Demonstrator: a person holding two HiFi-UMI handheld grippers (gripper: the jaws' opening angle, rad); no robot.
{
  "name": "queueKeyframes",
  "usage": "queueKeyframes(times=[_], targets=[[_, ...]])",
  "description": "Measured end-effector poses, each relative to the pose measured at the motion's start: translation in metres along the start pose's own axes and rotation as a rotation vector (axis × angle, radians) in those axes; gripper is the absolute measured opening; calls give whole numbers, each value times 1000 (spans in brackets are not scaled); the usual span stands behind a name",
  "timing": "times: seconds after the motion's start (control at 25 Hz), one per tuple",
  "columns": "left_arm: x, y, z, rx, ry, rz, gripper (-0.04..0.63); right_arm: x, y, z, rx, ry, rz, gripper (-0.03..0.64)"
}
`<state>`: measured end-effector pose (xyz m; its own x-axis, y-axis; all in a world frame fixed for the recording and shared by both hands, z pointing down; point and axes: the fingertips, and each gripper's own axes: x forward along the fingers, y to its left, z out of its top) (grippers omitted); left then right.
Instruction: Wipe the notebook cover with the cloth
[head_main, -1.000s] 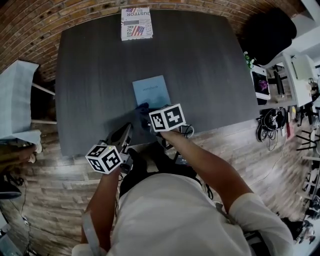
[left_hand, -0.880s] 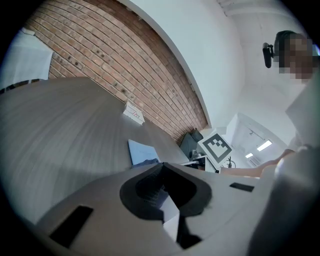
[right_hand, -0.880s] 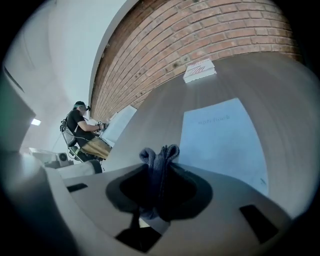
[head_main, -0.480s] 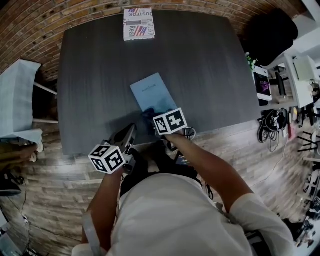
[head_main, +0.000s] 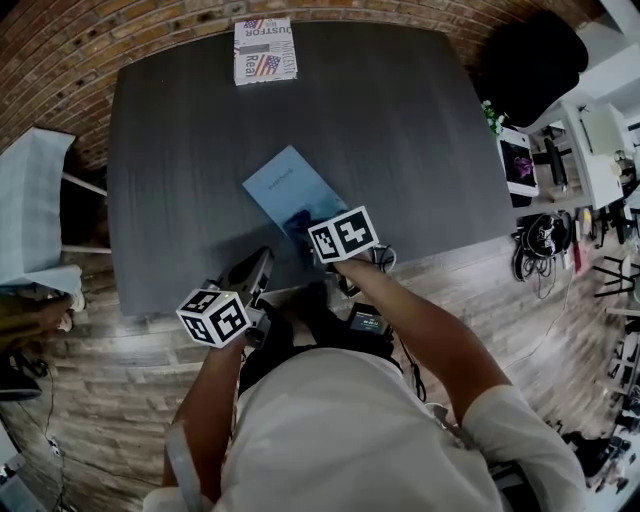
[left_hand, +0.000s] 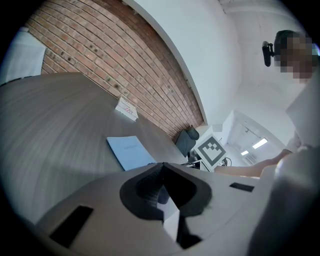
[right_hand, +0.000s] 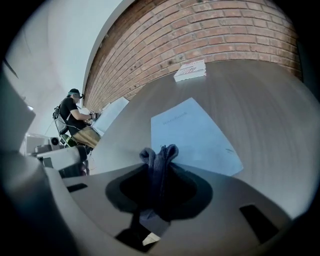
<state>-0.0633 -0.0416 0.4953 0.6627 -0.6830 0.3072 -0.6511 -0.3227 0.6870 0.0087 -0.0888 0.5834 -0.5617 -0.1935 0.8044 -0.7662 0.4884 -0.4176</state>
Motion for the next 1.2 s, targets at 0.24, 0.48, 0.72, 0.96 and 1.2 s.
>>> queueKeyframes(times=[0.24, 0.48, 0.72, 0.96, 1.2], targets=[[5, -2, -1, -14, -10, 8, 8, -9, -27, 13, -74, 21, -67, 115], [13, -2, -4, -26, -17, 15, 8, -20, -54, 18, -89, 21, -112, 115], [27, -5, -6, -36, -14, 15, 8, -27, -75, 24, -112, 25, -140, 115], [35, -5, -5, -40, -23, 25, 8, -35, -90, 32, -171, 34, -176, 115], [36, -3, -2, -49, -55, 62, 8, -46, -107, 49, -290, 49, -231, 115]])
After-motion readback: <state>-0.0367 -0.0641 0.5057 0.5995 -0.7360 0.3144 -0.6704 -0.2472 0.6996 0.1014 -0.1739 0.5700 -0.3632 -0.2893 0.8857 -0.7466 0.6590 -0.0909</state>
